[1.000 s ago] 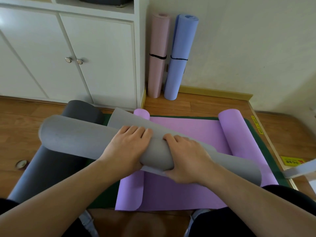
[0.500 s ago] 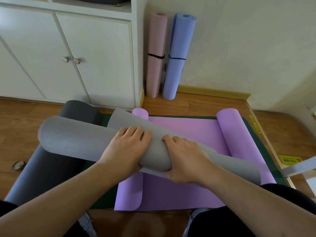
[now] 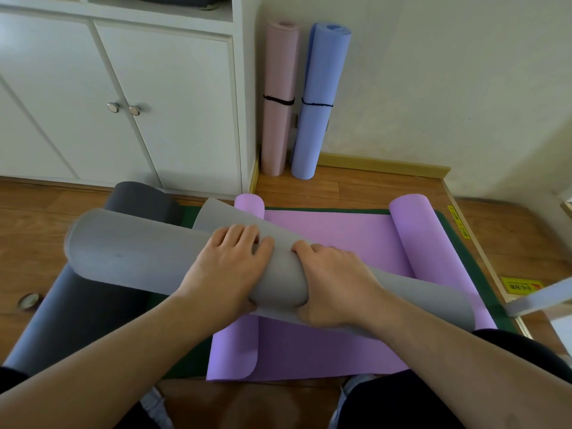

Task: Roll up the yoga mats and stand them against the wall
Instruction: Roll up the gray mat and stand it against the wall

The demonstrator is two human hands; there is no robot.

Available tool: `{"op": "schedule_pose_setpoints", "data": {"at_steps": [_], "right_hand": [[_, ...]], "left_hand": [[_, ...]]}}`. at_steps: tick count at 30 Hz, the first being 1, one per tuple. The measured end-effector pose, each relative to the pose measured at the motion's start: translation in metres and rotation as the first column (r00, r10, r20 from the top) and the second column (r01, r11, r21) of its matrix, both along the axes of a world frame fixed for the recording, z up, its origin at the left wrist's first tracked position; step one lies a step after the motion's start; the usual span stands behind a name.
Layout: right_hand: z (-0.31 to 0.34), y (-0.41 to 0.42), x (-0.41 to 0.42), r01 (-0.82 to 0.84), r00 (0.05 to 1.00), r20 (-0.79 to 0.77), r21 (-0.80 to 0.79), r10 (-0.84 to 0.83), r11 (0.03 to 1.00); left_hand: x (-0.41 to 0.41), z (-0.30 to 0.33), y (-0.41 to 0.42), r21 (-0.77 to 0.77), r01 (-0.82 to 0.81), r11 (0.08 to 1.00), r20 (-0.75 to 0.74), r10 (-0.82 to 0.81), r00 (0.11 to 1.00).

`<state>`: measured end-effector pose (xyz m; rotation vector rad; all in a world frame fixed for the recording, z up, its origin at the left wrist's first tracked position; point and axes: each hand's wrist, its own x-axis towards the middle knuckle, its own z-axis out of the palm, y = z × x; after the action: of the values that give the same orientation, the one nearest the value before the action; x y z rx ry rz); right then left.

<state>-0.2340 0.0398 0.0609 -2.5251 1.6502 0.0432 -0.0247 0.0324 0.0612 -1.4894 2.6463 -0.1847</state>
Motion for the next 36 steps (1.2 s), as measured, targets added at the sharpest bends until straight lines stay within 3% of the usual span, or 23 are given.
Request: {"op": "schedule_pose_setpoints", "data": {"at_steps": [10, 17, 20, 24, 27, 33, 36], "right_hand": [[-0.012, 0.008, 0.004, -0.022, 0.998, -0.063, -0.025, 0.020, 0.999], [-0.005, 0.001, -0.001, 0.000, 1.000, -0.010, -0.008, 0.000, 1.000], [-0.008, 0.005, -0.001, 0.000, 1.000, 0.000, -0.018, 0.000, 1.000], [-0.013, 0.009, -0.001, 0.010, 0.996, -0.093, -0.052, -0.015, 0.999], [-0.014, 0.008, 0.000, -0.006, 0.997, -0.074, -0.045, 0.003, 0.999], [-0.007, 0.002, -0.004, 0.018, 0.999, -0.031, -0.041, -0.020, 0.999], [-0.010, 0.006, -0.003, 0.010, 1.000, -0.014, -0.019, -0.010, 1.000]], "left_hand": [[0.006, 0.004, -0.007, 0.114, 0.040, 0.993, -0.163, -0.021, 0.986], [-0.004, -0.006, 0.000, 0.034, 0.027, 0.999, 0.003, -0.028, 1.000], [-0.002, -0.009, -0.005, 0.000, 0.040, 0.999, -0.082, -0.040, 0.996], [0.000, -0.003, -0.008, 0.058, 0.051, 0.997, -0.175, -0.040, 0.984], [0.004, 0.001, -0.008, 0.128, 0.051, 0.990, -0.206, -0.024, 0.978], [-0.002, -0.006, -0.002, 0.024, 0.034, 0.999, -0.030, -0.033, 0.999], [-0.002, -0.011, -0.004, 0.023, 0.033, 0.999, -0.029, -0.032, 0.999]]}}
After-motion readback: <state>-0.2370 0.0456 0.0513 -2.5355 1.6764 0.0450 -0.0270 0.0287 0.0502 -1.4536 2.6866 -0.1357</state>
